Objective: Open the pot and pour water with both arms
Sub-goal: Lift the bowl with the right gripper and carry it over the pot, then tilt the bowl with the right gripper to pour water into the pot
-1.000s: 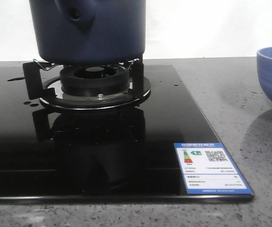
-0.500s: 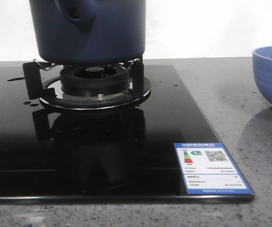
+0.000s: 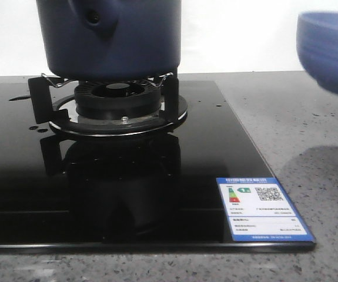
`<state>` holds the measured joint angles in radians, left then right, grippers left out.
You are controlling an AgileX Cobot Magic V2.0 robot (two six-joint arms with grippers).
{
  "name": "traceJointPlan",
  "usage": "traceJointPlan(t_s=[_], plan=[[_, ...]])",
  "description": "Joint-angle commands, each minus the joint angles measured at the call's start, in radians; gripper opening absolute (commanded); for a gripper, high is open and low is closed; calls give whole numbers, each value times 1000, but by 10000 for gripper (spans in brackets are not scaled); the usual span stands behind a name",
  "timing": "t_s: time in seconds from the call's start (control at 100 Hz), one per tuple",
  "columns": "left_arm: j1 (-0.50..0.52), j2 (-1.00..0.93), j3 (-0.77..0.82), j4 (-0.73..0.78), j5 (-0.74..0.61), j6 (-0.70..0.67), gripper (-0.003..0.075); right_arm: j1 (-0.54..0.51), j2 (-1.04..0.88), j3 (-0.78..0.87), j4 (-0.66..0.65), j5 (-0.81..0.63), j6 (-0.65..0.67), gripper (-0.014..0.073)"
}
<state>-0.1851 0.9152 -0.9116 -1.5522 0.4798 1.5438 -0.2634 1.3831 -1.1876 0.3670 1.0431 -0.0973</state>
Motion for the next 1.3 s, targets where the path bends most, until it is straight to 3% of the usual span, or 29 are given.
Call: traceJointPlan(t_s=[0.0,0.43,0.66,0.94,1.29], plan=[[-7,-18,-35,-62,-26,-9,206,17,-51,-102,55,-11,-13,-67],[-7,-20,-35,-62,-50,-9,206,220,103,-674,55,218,39,-59],[-7,-21,-35,-67,-50,-9,206,345,258,-935,46,231,85,-58],[-7,-31,-37,-99,-50,-9,206,481,397,-1077,-65,192,119,-58],[-7,-68,-37,-99,-97,-9,206,566,444,-1086,-142,45,135,-58]])
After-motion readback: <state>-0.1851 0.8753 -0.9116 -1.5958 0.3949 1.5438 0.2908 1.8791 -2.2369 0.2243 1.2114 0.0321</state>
